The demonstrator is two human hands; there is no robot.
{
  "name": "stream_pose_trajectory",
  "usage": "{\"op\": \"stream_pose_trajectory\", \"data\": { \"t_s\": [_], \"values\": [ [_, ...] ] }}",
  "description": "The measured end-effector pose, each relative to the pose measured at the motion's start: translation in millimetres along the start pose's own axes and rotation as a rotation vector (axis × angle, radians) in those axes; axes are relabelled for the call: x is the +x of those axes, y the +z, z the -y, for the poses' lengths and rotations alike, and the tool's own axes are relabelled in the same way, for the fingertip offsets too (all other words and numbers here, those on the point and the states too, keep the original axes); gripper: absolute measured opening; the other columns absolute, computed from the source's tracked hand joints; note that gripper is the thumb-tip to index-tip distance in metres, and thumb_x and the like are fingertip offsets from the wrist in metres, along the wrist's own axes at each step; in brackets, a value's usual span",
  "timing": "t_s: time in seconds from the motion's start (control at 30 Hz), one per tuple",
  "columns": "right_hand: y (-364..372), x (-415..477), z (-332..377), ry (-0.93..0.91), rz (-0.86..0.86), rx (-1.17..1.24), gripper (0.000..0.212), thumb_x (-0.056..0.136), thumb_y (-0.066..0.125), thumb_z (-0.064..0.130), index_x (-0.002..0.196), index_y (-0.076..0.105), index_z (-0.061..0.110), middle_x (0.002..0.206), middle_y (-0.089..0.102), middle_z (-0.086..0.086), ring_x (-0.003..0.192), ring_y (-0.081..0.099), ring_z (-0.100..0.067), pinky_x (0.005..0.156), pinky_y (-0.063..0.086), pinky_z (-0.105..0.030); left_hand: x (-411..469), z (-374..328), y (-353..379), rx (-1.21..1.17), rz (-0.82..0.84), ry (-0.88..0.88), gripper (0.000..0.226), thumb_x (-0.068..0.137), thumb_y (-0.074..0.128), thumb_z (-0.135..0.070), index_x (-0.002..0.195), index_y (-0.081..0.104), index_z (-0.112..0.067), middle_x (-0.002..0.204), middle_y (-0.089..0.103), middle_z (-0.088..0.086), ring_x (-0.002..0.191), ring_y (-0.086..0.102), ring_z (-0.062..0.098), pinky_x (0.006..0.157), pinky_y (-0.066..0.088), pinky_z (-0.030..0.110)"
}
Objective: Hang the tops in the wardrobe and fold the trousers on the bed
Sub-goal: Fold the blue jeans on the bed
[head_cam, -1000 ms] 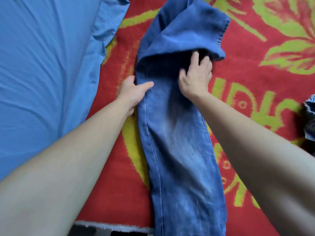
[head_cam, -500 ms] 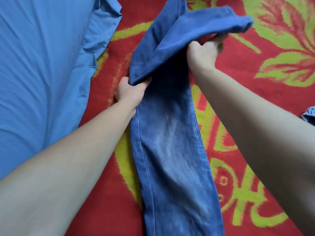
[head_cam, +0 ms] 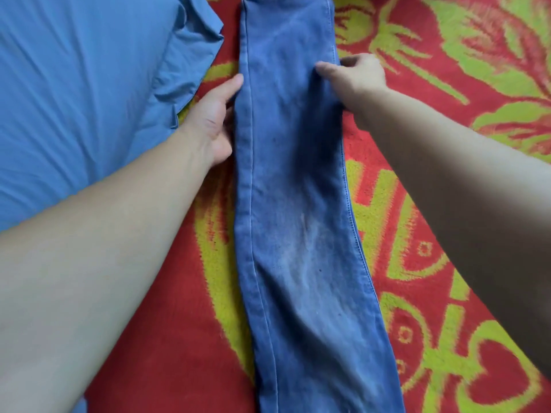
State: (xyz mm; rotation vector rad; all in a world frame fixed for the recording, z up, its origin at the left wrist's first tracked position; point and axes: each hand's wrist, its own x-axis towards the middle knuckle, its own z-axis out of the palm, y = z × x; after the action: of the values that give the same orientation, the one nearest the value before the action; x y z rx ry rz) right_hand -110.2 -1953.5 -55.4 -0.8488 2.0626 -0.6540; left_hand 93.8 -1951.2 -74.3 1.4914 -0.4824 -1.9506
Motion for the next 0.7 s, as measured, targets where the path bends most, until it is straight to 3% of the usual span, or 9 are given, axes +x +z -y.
{"op": "stream_pose_trajectory", "data": {
  "t_s": [0.1,0.17,0.27,0.37,0.43,0.5,0.53,0.6,0.7],
  "values": [
    [-4,-5,11,0.076,0.101,0.290,0.054,0.073,0.082,0.047,0.111,0.067,0.011,0.101,0.076,-0.002,0.085,0.075,-0.017,0.076,0.062,-0.036,-5,-11,0,0.037,0.173,-0.067,0.049,0.098,0.046,-0.054,0.109,0.073,-0.016,0.110,0.074,0.009,0.101,0.071,0.024,0.071,0.060,0.037],
    [-7,-10,20,0.086,0.232,0.447,0.042,0.081,0.077,0.040,0.110,0.068,0.011,0.096,0.078,-0.003,0.083,0.076,-0.019,0.072,0.062,-0.036,-9,-15,4,0.084,0.223,-0.080,0.050,0.099,0.045,-0.052,0.109,0.076,-0.014,0.115,0.072,0.011,0.105,0.070,0.025,0.075,0.059,0.039],
    [-14,-21,31,0.032,0.263,0.544,0.016,0.092,0.067,0.020,0.104,0.070,0.010,0.096,0.077,-0.007,0.087,0.075,-0.021,0.077,0.062,-0.038,-13,-27,16,0.038,0.142,0.026,0.022,0.099,0.055,-0.018,0.115,0.066,-0.010,0.103,0.073,0.012,0.092,0.072,0.024,0.075,0.059,0.037],
    [-26,-31,36,-0.080,0.252,0.599,0.025,0.088,0.058,-0.006,0.111,0.065,0.001,0.111,0.071,-0.022,0.101,0.070,-0.037,0.088,0.058,-0.049,-16,-40,20,0.025,0.026,0.150,0.043,0.090,0.053,0.008,0.132,0.049,0.001,0.122,0.064,0.019,0.109,0.065,0.032,0.091,0.056,0.045],
    [-38,-42,37,-0.093,0.317,0.665,0.033,0.089,0.059,0.001,0.122,0.063,-0.004,0.123,0.066,-0.025,0.113,0.064,-0.040,0.096,0.054,-0.050,-25,-44,23,0.021,0.057,0.158,0.033,0.088,0.050,0.007,0.120,0.051,0.001,0.119,0.060,0.020,0.105,0.062,0.035,0.095,0.053,0.049],
    [-50,-53,34,-0.056,0.392,0.721,0.036,0.095,0.060,0.025,0.122,0.066,0.002,0.121,0.069,-0.018,0.112,0.067,-0.032,0.095,0.056,-0.042,-40,-45,26,-0.007,0.174,0.121,0.024,0.091,0.056,-0.008,0.114,0.060,-0.006,0.119,0.064,0.019,0.107,0.064,0.034,0.097,0.052,0.050],
    [-56,-58,32,-0.039,0.404,0.728,0.036,0.096,0.060,0.031,0.120,0.067,0.005,0.117,0.072,-0.014,0.109,0.069,-0.028,0.092,0.057,-0.039,-48,-45,27,-0.018,0.232,0.103,0.025,0.092,0.061,-0.018,0.114,0.065,-0.007,0.122,0.066,0.017,0.110,0.065,0.033,0.096,0.053,0.048],
    [-65,-67,25,-0.089,0.337,0.683,0.029,0.096,0.062,0.020,0.119,0.067,0.004,0.111,0.074,-0.013,0.103,0.071,-0.026,0.088,0.058,-0.037,-64,-41,28,0.020,0.298,0.083,0.033,0.092,0.065,-0.029,0.117,0.069,-0.008,0.120,0.068,0.017,0.110,0.067,0.031,0.092,0.056,0.044],
    [-77,-89,9,-0.204,0.279,0.622,0.030,0.086,0.061,-0.009,0.114,0.064,0.003,0.116,0.070,-0.018,0.108,0.068,-0.031,0.096,0.055,-0.043,-86,-24,31,0.162,0.207,0.170,0.021,0.090,0.065,-0.009,0.110,0.070,-0.008,0.100,0.074,0.011,0.088,0.073,0.023,0.073,0.059,0.033]
  ]
}}
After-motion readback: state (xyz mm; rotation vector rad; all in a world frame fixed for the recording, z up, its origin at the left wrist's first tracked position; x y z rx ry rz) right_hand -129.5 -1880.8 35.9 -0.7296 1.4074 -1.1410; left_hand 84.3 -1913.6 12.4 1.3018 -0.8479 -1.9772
